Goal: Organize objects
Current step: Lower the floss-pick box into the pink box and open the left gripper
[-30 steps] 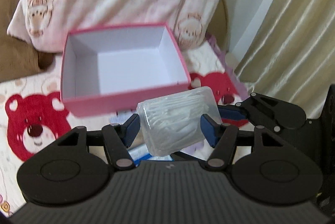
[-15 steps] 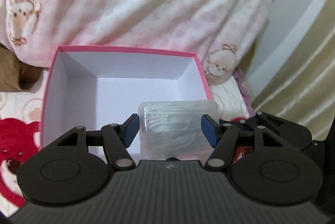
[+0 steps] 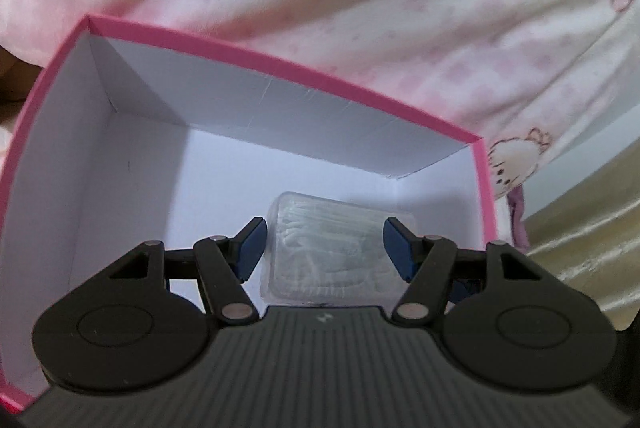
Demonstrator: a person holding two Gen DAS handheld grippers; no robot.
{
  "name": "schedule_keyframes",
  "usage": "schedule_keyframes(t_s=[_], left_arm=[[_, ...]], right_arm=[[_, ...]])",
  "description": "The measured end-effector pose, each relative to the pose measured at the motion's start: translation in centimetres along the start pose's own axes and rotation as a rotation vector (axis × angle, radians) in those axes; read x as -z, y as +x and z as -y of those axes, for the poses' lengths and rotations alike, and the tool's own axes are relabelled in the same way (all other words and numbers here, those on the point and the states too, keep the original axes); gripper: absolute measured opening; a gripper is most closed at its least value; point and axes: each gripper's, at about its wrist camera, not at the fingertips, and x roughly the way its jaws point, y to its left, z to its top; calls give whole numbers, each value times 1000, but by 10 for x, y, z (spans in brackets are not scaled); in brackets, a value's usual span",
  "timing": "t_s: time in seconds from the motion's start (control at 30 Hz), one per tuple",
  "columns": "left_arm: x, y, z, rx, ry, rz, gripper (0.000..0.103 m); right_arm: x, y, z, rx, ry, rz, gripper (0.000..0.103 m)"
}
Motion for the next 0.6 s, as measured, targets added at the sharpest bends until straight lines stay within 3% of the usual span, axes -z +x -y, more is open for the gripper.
schedule_keyframes(t_s=[0.17, 0.33, 0.37, 0.5, 0.6], left_arm=[[-2, 13, 1, -27, 17, -5, 63], [-6, 27, -13, -40, -101, -39, 53], [-6, 29, -16, -48, -111, -39, 51], [0, 33, -16, -64, -103, -34, 47], [2, 36, -15, -31, -115, -24, 44]], right_arm=[[-1, 16, -3, 36, 0, -34, 64], [-4, 30, -1, 63, 28, -69, 59], [-4, 32, -1, 66, 33, -78, 53], [-3, 35, -4, 85, 30, -94, 46], [1, 36, -5, 139, 44, -95, 43]])
